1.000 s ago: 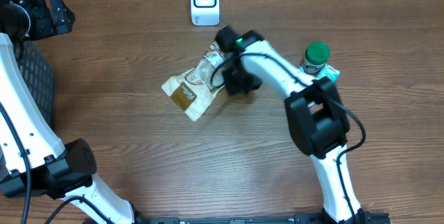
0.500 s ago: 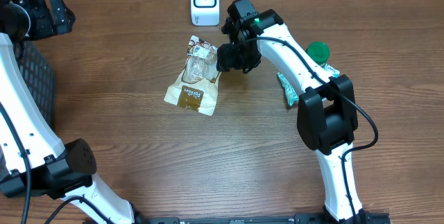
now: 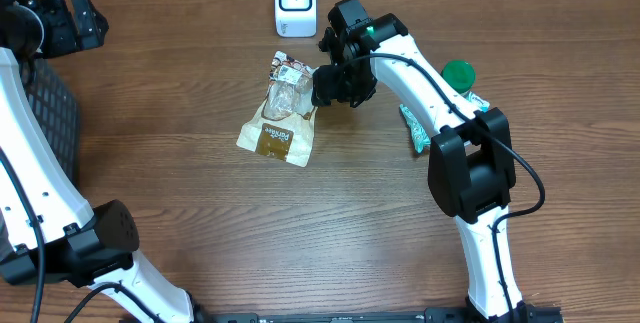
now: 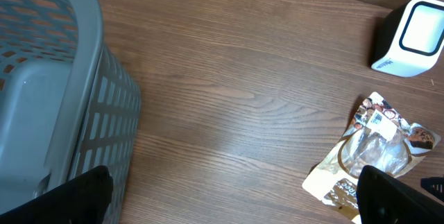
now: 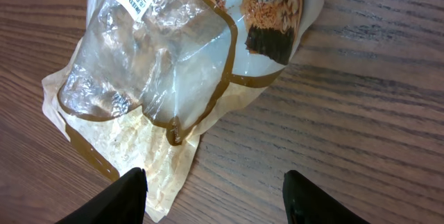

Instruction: Scan the item barcode

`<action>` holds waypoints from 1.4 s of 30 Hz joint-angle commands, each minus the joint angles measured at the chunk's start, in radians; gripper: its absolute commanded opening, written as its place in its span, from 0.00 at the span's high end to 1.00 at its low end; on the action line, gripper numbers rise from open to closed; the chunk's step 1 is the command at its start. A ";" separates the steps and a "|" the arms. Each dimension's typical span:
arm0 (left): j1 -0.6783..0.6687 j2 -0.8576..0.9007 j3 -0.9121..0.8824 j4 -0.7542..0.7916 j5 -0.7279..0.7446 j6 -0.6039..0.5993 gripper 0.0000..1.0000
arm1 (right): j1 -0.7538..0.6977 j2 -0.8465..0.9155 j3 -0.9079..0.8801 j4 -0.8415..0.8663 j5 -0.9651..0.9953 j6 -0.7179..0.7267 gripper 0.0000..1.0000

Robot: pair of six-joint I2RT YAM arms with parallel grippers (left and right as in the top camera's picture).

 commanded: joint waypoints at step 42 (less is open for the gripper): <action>-0.240 0.083 -0.552 0.226 0.343 0.050 0.96 | -0.078 -0.032 0.012 0.010 -0.186 0.109 0.34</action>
